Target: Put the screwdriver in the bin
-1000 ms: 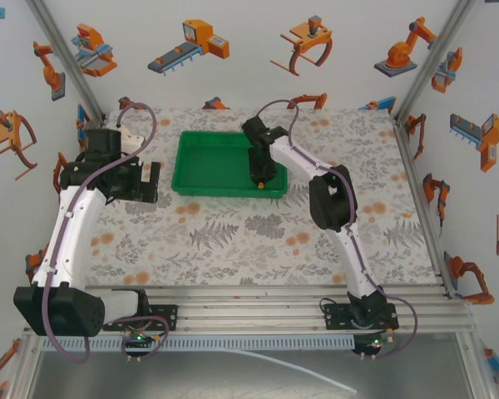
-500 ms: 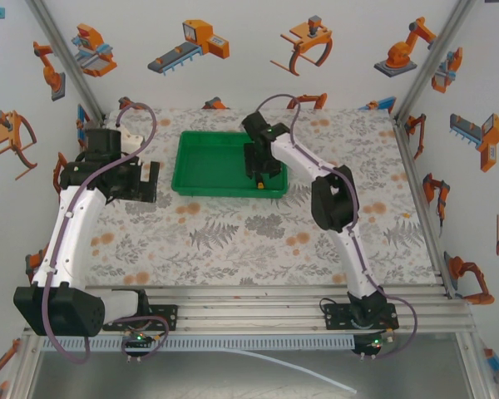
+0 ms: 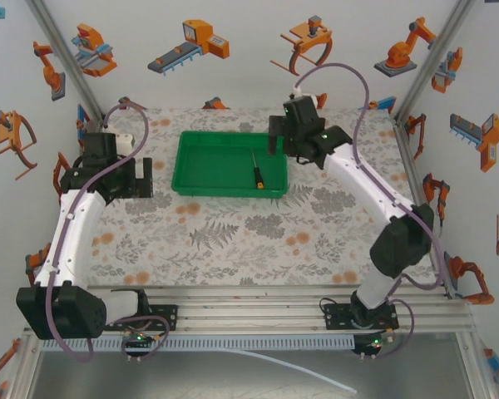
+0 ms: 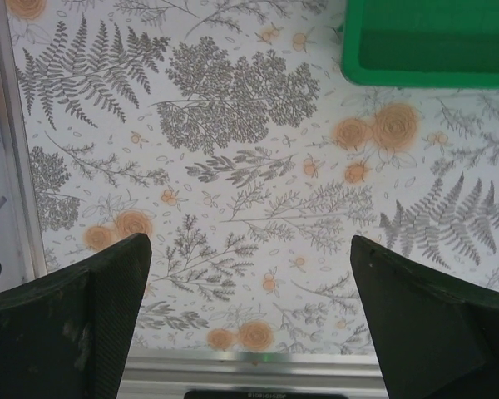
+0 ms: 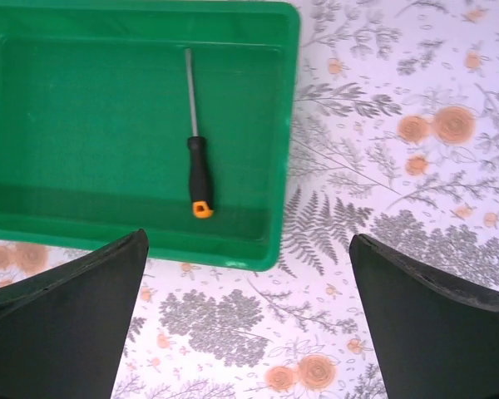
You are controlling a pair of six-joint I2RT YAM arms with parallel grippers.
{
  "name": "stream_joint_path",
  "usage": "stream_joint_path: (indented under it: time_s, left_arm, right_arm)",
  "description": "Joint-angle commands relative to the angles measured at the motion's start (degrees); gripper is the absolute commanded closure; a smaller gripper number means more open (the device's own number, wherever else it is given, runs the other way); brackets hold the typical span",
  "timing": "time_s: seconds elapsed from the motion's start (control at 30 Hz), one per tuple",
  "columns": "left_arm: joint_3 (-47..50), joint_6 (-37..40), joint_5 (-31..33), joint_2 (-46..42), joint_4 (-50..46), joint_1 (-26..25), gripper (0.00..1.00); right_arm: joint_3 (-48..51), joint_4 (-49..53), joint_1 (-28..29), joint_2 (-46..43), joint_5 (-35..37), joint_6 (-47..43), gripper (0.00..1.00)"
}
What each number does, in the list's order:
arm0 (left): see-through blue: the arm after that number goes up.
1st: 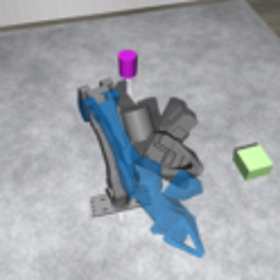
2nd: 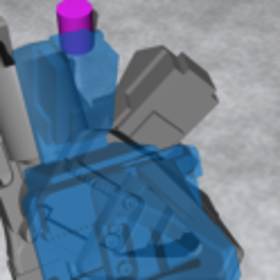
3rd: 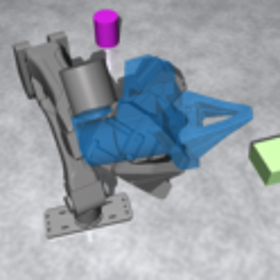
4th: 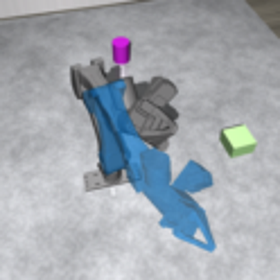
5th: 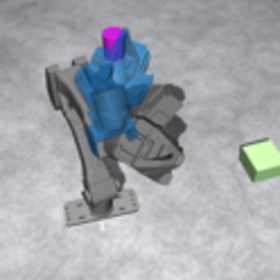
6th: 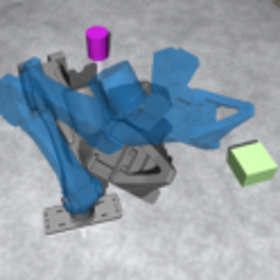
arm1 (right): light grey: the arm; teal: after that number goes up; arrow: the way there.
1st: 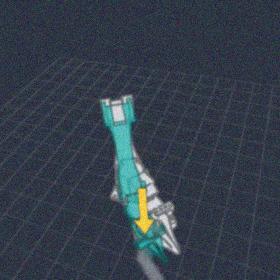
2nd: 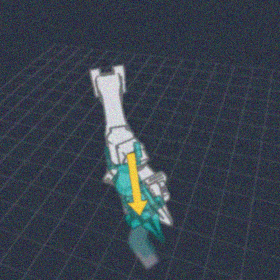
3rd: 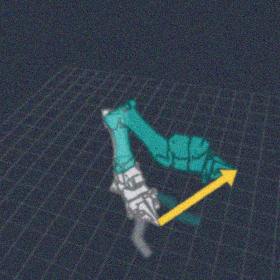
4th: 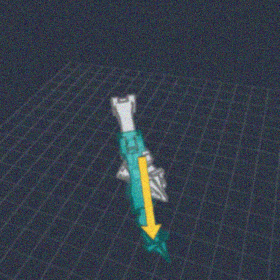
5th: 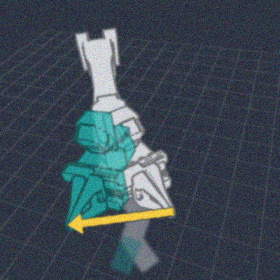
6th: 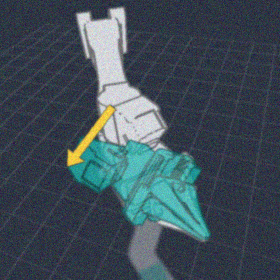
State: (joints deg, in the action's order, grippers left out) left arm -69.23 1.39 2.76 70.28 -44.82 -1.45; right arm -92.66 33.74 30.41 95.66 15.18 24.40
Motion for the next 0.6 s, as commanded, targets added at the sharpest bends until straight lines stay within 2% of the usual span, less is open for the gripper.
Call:
stream_joint_path:
  time_s: [0.0, 0.2, 0.33, 0.43, 0.57]
  left_arm:
    - [2.4, -5.9, -0.1, -1.2, 5.8, 2.4, 0.03]
    - [13.2, -9.4, 0.4, -5.4, 21.6, 4.3, 0.03]
    - [21.3, -9.6, 0.6, -8.8, 33.2, 4.5, 0.03]
    - [25.3, -9.9, 0.1, -9.0, 38.5, 4.6, 0.03]
    - [29.9, -11.5, 0.2, -7.8, 45.6, 5.2, 0.03]
  right_arm:
    - [10.1, -5.4, -1.4, -6.2, 3.7, -0.9, 0.01]
    - [33.5, -20.0, -2.7, -23.4, 10.8, -7.8, 0.01]
    - [43.5, -25.0, -5.2, -32.5, 13.2, -11.0, 0.01]
    - [50.5, -30.1, -8.2, -37.3, 13.1, -12.6, 0.01]
    - [55.9, -34.3, -14.3, -38.4, 10.2, -12.3, 0.01]
